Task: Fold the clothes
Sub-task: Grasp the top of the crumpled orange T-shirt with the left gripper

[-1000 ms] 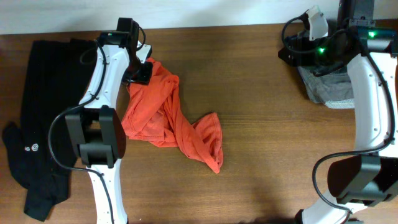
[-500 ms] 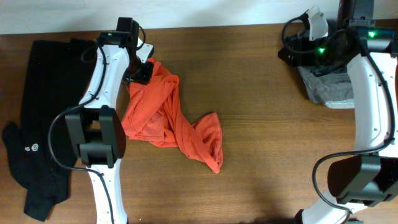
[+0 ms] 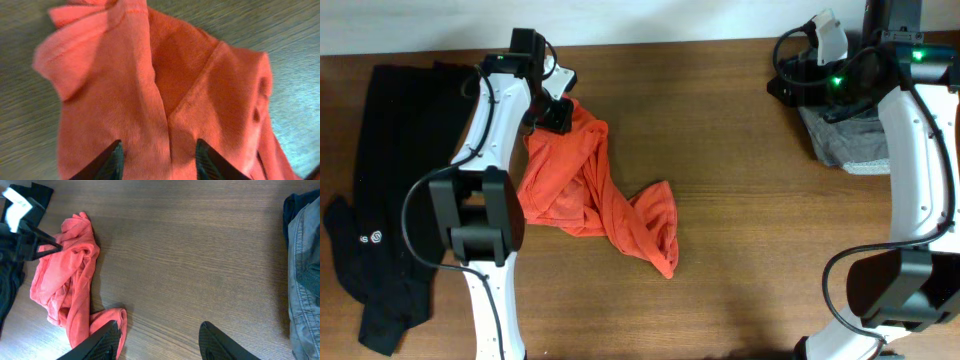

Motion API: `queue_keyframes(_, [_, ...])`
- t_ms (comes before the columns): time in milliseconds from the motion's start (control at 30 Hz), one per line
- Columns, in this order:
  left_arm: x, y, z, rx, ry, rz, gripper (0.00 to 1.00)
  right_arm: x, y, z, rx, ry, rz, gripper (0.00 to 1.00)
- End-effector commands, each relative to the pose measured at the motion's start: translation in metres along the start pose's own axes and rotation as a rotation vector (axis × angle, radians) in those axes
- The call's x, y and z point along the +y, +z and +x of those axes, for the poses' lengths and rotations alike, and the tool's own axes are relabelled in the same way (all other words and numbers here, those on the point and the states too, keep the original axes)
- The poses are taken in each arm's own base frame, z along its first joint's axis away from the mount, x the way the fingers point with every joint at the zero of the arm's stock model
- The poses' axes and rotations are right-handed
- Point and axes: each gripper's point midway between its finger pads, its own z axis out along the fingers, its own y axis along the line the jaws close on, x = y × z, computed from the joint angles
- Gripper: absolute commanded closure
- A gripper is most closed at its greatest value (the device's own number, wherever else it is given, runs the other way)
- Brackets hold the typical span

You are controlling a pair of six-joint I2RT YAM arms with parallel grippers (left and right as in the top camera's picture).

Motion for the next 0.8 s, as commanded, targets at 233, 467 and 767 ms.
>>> queue_keyframes(233, [0.002, 0.027, -0.004, -0.004, -0.032, 0.017, 0.66, -0.003, 0.003, 0.001, 0.007, -0.01, 0.013, 0.43])
queue_keyframes(467, [0.002, 0.026, -0.007, -0.018, -0.049, 0.014, 0.66, -0.006, 0.003, 0.0, 0.006, -0.011, 0.026, 0.4])
queue_keyframes(767, [0.003, 0.024, -0.009, -0.024, -0.048, 0.012, 0.85, -0.006, 0.003, 0.0, 0.006, -0.011, 0.026, 0.4])
